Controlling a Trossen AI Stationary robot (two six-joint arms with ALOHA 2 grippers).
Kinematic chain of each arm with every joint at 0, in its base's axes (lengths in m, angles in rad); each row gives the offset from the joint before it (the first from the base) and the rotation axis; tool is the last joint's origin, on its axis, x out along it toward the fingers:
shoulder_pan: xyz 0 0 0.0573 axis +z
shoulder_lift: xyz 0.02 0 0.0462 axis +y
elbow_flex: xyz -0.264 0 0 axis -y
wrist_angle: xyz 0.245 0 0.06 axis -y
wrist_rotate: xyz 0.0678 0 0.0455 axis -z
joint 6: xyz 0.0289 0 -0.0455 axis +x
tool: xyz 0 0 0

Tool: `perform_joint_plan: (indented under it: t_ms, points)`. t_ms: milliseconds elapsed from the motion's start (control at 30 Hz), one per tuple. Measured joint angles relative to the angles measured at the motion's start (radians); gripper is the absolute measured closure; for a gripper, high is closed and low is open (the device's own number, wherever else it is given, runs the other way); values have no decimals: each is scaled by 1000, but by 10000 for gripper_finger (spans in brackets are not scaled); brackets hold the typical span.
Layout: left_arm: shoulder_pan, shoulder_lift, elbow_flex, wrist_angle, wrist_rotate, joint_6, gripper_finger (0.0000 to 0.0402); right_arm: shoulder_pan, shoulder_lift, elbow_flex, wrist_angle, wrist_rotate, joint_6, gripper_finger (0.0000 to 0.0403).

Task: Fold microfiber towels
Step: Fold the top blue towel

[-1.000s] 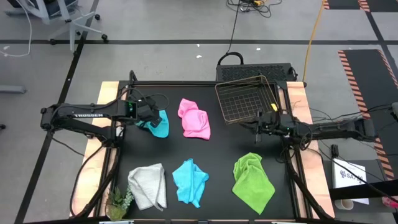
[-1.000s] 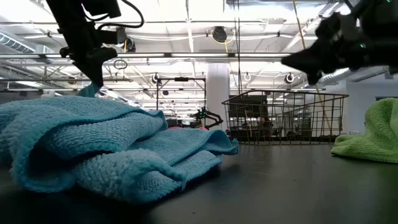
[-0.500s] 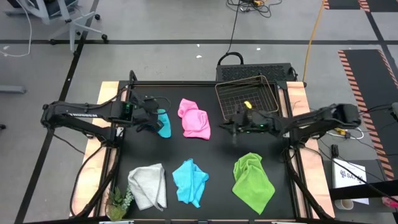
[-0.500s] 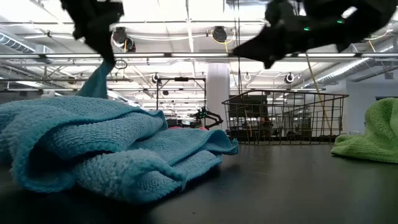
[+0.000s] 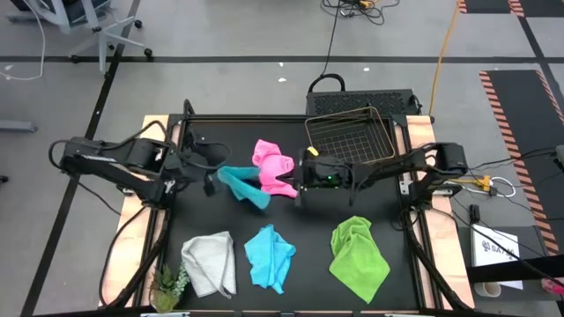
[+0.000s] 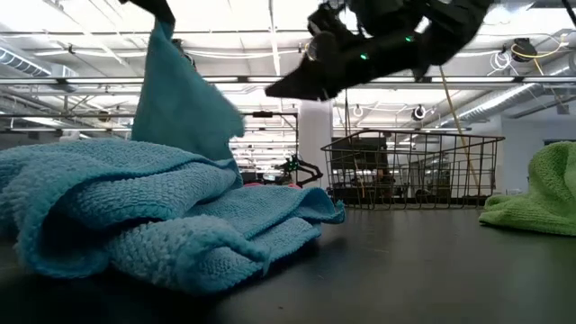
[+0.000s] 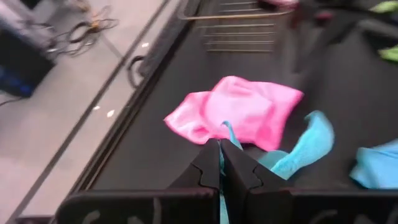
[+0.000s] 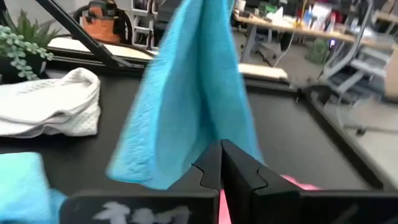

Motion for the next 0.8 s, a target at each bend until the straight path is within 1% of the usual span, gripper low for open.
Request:
perform_joint_plan:
  t_ms: [100,200,300,367,533,633,733,800]
  points:
    - [-35,-1,62,-25,20,13,400,-4,11,66,-74,8,-59,403]
    - [-66,-1,111,-40,38,27,400,-7,9,123,-148,71,-101,403]
    - [-92,-1,142,-41,38,40,399,-8,9,155,-186,100,-134,398]
    - [-100,-1,151,-40,33,42,399,-8,9,166,-204,102,-139,390]
    - [-97,0,152,-36,-17,58,399,12,10,167,-229,101,-139,356]
    - [-83,0,152,19,-41,103,399,33,16,167,-234,101,-128,336]
    - [-73,0,152,63,-42,155,399,52,55,167,-242,101,-103,329]
    - [-70,0,152,70,-43,170,398,60,107,168,-233,101,-73,334]
